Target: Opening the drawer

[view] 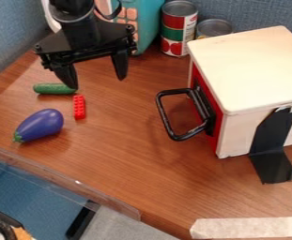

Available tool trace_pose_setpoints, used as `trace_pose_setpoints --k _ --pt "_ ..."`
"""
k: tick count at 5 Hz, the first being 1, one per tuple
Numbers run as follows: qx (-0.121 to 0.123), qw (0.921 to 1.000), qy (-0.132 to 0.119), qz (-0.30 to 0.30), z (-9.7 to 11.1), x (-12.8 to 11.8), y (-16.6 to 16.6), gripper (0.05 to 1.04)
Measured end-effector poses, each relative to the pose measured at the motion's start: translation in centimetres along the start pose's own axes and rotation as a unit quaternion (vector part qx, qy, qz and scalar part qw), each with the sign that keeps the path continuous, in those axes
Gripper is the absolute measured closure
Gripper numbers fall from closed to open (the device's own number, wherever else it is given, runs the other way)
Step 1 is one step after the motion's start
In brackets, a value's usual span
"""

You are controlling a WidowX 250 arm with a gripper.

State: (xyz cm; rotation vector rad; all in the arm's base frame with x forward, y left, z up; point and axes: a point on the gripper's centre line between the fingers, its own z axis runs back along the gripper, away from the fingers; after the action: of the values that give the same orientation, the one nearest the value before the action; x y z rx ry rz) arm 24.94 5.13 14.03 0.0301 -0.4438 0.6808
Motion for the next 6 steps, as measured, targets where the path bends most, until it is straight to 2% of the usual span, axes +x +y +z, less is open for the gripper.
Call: trace_pose_setpoints --k 1,2,4,5,6 --pt "0.006 0.9999 0.01 0.003 -0.6 -0.4 0.1 0.083" --pt "0.004 0.9998 0.015 0.011 -1.9 -1.4 -1.4 0.083" --pt "-0.004 0.9977 0.003 0.068 -3.4 -2.3 -3.3 0.083" --pt "-0.017 0.9945 -0.008 0.103 -3.9 -2.3 -4.0 0.083" --pt "-0.038 0.9921 0.008 0.12 -4.8 -2.7 -4.6 0.083"
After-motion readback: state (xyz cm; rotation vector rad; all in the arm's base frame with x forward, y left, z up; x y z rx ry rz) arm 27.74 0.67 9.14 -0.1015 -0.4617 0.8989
